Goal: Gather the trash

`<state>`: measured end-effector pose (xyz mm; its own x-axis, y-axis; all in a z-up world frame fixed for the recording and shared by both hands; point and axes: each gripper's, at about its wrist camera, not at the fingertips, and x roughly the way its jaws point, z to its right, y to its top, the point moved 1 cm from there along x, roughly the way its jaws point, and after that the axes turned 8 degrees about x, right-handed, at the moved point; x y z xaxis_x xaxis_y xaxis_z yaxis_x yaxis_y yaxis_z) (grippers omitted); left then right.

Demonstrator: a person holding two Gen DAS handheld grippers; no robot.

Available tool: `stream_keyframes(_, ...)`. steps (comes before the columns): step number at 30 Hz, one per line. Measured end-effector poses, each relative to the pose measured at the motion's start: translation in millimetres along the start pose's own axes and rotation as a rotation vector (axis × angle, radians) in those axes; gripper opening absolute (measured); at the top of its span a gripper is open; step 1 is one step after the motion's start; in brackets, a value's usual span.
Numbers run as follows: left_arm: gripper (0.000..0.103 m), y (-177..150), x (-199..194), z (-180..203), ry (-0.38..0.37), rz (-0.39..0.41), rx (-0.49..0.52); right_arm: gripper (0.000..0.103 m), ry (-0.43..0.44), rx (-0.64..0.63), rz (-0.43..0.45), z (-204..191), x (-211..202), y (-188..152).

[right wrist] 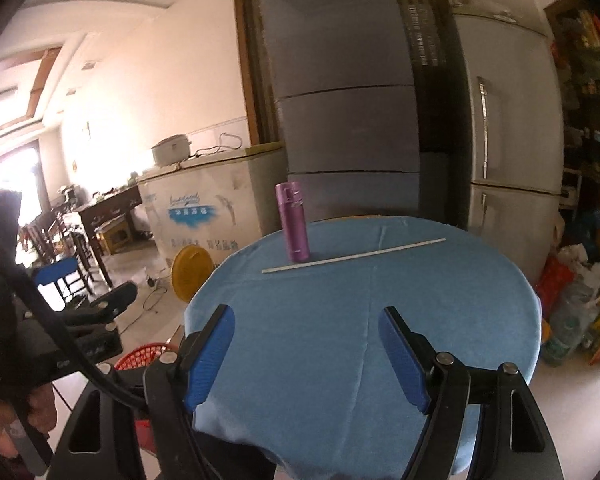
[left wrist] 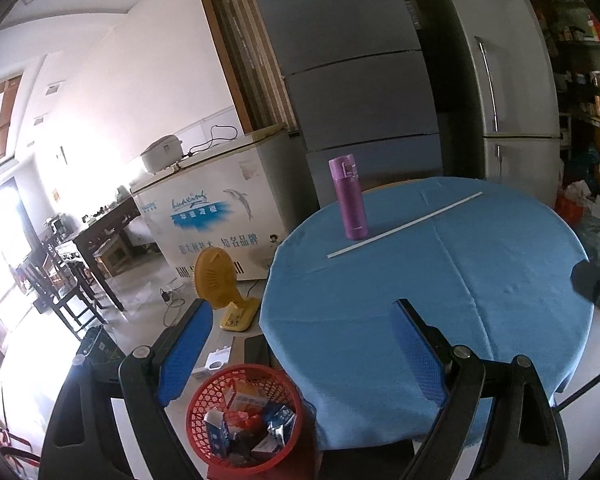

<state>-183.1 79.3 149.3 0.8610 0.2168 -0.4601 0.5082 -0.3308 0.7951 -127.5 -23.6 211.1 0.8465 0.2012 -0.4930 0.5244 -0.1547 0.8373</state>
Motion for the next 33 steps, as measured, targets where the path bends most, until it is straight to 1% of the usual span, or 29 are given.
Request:
stream_keyframes(3,0.090,2.6,-2.5,-3.7,0.014,0.002,-0.002,0.078,-0.001,-0.022,-0.012,-6.1,3.6,-3.4)
stream_keyframes(8,0.090,0.9,-6.3,-5.8,0.012,0.007,-0.006,0.078,-0.014,-0.005,-0.014,-5.4,5.4,-0.5)
stream_keyframes(11,0.090,-1.3,-4.9,-4.7,-0.002,0.004,0.000,0.078,-0.022,0.010,-0.014,-4.7,4.5,0.3)
stream_keyframes(15,0.090,-1.2,-2.0,-2.4,-0.015,0.000,0.005,0.078,-0.057,0.014,-0.015,-4.6,5.5,0.3)
stream_keyframes(33,0.090,-2.4,-0.8,-3.7,-0.025,0.000,0.009,0.078,-0.070,0.052,-0.025,1.3,7.5,4.5)
